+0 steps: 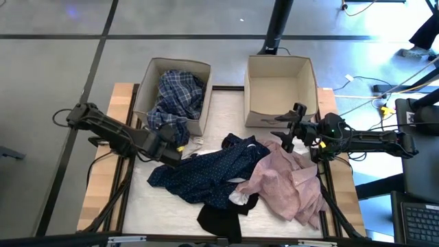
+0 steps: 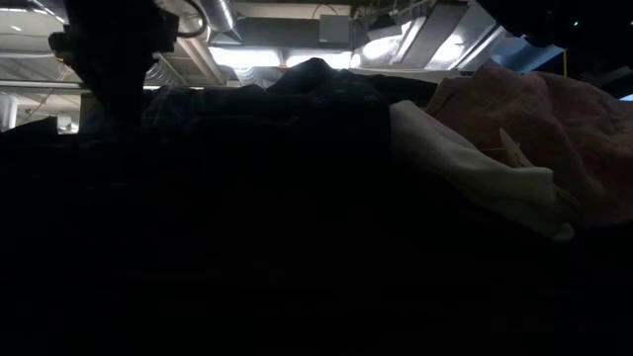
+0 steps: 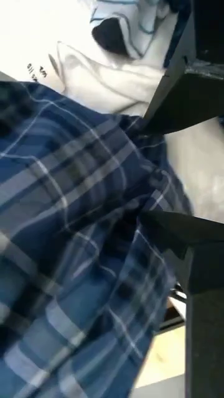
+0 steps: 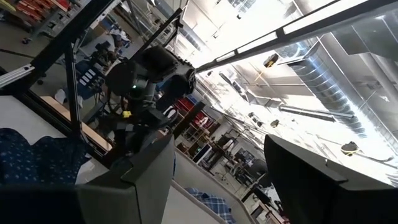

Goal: Sort clothes
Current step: Put the blue checkered into the left laundry organizer

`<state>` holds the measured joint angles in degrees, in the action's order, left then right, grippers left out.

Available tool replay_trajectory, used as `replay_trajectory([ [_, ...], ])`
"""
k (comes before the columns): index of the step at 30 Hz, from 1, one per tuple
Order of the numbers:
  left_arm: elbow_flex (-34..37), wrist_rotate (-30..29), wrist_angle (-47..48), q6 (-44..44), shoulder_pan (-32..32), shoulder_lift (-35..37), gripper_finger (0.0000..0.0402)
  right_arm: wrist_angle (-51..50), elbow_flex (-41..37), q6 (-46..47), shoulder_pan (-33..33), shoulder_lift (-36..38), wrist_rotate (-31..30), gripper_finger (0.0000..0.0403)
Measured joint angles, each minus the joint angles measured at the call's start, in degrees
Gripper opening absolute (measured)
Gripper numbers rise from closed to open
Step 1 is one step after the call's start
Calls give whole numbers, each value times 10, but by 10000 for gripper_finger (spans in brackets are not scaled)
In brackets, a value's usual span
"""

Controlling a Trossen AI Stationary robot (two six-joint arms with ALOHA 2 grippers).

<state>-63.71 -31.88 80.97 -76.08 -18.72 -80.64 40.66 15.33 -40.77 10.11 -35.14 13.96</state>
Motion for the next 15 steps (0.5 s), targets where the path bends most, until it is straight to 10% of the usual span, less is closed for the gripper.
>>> replay_trajectory([
  [15,77,-89,-103,73,46,0,148,-2,0,0,0,0,0,250],
])
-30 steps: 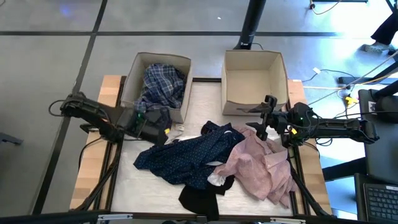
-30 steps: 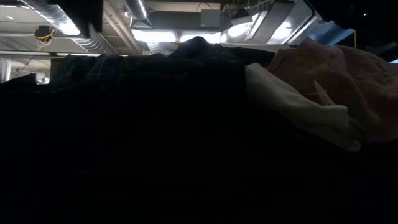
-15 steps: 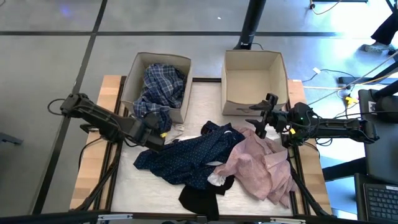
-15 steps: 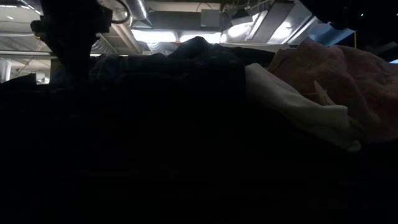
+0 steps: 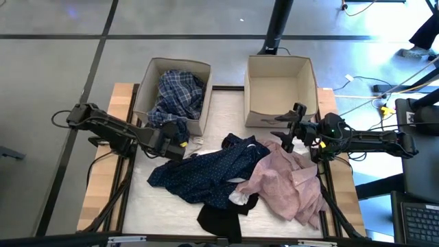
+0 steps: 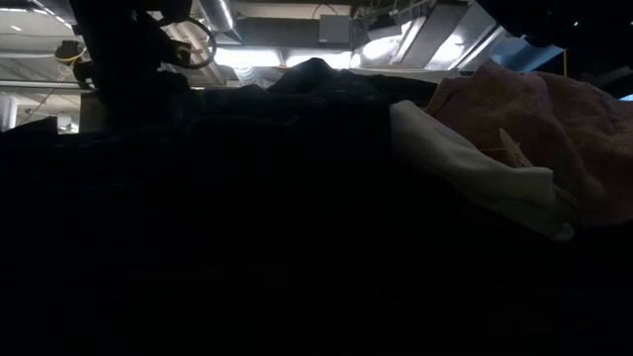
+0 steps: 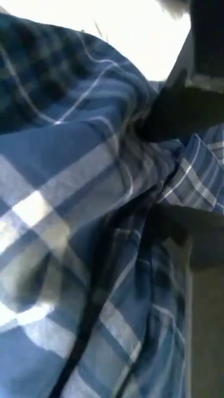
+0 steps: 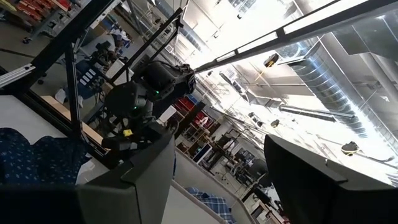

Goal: Sort clothes
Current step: Put the blue checkered into the left laundry organizer

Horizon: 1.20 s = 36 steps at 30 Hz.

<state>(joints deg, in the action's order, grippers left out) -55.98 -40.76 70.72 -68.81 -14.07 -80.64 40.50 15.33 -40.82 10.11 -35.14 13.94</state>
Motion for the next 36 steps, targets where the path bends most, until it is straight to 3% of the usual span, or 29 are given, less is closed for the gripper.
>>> replay_trajectory([
  [10,13,-25,-48,72,-4,0,9,0,0,0,0,0,0,250],
  [16,-6,-25,-79,139,-12,0,5,0,0,0,0,0,0,250],
  [25,-106,-76,-86,220,-19,14,2,0,0,0,0,0,0,250],
  [31,-185,-140,-88,298,-17,43,2,0,0,0,0,0,0,250],
  [36,-238,-227,-105,379,-14,79,4,0,0,0,0,0,0,250],
])
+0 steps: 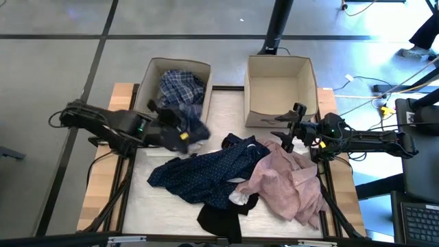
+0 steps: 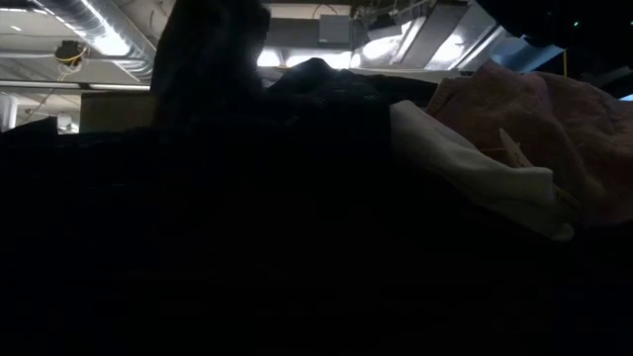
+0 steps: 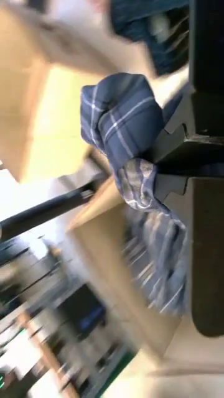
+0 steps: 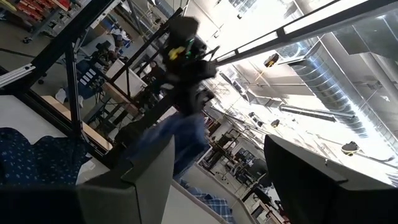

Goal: Sort clothes
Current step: Put the blue checkered into the left laundry organizer

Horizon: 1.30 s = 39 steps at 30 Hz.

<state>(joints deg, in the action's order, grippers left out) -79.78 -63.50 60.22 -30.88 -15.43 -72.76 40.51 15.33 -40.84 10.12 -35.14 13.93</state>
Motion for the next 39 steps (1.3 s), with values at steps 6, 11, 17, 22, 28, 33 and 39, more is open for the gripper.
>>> replay_trajectory([
  [6,-30,-83,-101,145,28,55,3,0,0,0,0,0,0,250],
  [11,-30,-126,-203,294,67,94,2,0,0,0,0,0,0,250],
  [17,-30,-129,-243,364,153,122,5,0,0,0,0,0,0,250],
  [22,-29,-114,-241,368,220,127,2,0,0,0,0,0,-9,250],
  [28,-29,-29,-209,292,267,116,9,-1,0,-2,0,0,-22,250],
  [33,-1,2,-200,267,293,110,11,-1,0,-2,0,0,-22,250],
  [39,23,49,-201,254,318,107,29,-2,0,-3,0,0,-22,250],
])
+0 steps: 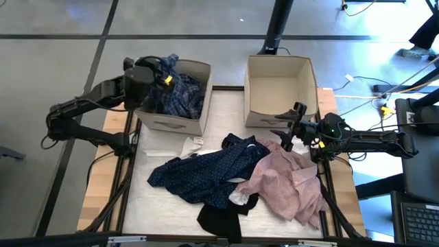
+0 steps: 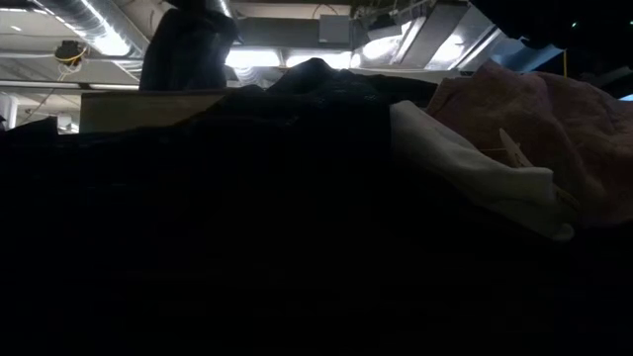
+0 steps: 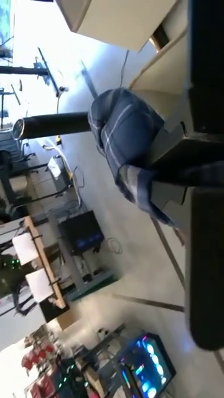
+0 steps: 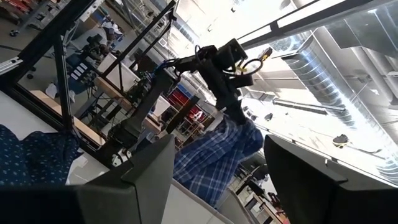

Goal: Sort clothes
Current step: Put the blue checkered into the left laundry organizer

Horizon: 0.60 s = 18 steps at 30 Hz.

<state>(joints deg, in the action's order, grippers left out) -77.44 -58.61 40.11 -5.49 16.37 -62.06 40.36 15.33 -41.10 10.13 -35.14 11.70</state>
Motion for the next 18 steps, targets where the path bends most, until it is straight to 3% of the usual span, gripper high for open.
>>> replay_trajectory([
  [11,-14,154,11,-6,19,1,154,0,0,0,0,0,0,250],
  [18,-27,270,-57,9,-45,2,182,-5,0,0,0,0,1,250],
])
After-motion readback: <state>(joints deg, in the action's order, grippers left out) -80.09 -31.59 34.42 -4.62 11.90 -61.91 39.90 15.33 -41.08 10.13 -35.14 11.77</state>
